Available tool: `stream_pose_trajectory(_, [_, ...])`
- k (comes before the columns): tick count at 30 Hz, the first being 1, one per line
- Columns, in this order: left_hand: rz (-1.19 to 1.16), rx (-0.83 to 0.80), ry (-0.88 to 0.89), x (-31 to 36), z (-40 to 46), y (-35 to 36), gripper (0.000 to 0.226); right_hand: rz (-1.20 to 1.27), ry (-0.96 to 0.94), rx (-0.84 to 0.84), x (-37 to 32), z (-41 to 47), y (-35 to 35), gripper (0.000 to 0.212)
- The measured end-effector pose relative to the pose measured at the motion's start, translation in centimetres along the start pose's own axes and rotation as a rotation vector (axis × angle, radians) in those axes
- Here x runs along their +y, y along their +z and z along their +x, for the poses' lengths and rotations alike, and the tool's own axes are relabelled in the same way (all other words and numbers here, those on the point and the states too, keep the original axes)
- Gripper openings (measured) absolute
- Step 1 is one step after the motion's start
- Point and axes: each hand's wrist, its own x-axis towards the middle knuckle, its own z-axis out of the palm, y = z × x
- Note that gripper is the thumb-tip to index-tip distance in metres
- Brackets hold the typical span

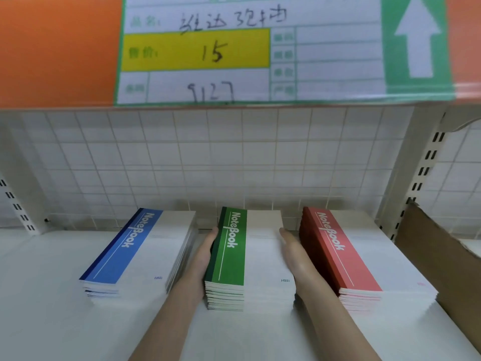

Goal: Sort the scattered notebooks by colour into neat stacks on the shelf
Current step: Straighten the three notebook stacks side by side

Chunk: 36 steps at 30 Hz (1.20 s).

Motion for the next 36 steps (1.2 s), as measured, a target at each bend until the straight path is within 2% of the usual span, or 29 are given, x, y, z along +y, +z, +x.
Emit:
stream_pose_trajectory(3, [0.025, -0.055, 0.071, 0.0, -0.5, 0.1, 0.057, -0.146, -0.099, 0.024, 0.2, -0.7, 0.0, 0.056])
stream_pose_trajectory(7, [0.240, -0.045, 0.223, 0.1, -1.7, 0.1, 0.044, -0.379, -0.259, -0.003, 0.3, -3.7, -0.6, 0.048])
stream_pose_trajectory(8, [0.326, -0.041, 0.255, 0.1, -2.0, -0.1, 0.043, -0.465, -0.272, -0.040, 0.3, -4.4, -1.0, 0.053])
stream_pose_trajectory(11, [0.528, -0.107, 0.353, 0.1, -3.5, -1.3, 0.061, -0.746, -0.237, -0.088, 0.5, -6.2, -1.9, 0.107])
stream_pose_trajectory(12, [0.556, -0.138, 0.346, 0.0, -4.1, -1.8, 0.068, -0.803, -0.230, -0.090, 0.7, -6.5, -2.1, 0.111])
stream_pose_trajectory(13, [0.602, -0.174, 0.332, 0.0, -4.5, -2.3, 0.072, -0.850, -0.232, -0.091, 0.9, -6.8, -2.3, 0.105])
stream_pose_trajectory(16, [0.806, -0.279, 0.339, -0.6, -5.2, -3.4, 0.082, -0.948, -0.263, -0.084, 0.8, -7.2, -2.3, 0.068])
stream_pose_trajectory(18, [0.822, -0.295, 0.373, -1.0, -5.4, -3.8, 0.084, -1.000, -0.264, -0.066, 0.5, -7.1, -2.3, 0.056])
stream_pose_trajectory(23, [0.792, -0.275, 0.409, -1.4, -5.3, -3.7, 0.081, -1.092, -0.257, -0.070, -0.4, -7.3, -2.2, 0.048])
stream_pose_trajectory(27, [0.823, -0.271, 0.401, -1.4, -5.1, -3.7, 0.083, -1.161, -0.240, -0.053, -0.7, -7.1, -2.2, 0.053])
stream_pose_trajectory(36, [0.800, -0.268, 0.372, -1.4, -5.3, -3.7, 0.088, -1.122, -0.226, -0.029, -0.8, -7.1, -2.1, 0.053])
